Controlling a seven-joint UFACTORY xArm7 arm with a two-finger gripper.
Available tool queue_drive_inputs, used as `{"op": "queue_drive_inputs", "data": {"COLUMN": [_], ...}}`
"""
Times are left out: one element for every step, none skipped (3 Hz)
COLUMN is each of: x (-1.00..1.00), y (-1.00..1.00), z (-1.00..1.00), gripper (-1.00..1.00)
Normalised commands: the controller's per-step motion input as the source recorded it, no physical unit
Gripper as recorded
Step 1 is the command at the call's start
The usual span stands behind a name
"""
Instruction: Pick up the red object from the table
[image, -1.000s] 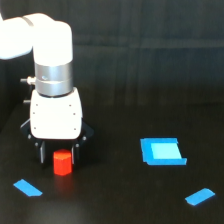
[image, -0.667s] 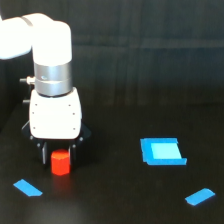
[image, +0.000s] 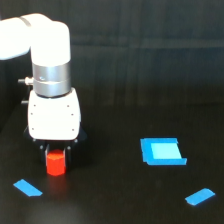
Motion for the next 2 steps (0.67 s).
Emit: {"op": "queue_drive_inputs", "data": {"x": [0.25,0.22], "y": [-0.04,-0.10], "z": [1.00,0.89], "gripper": [-1.00,-0.94]}}
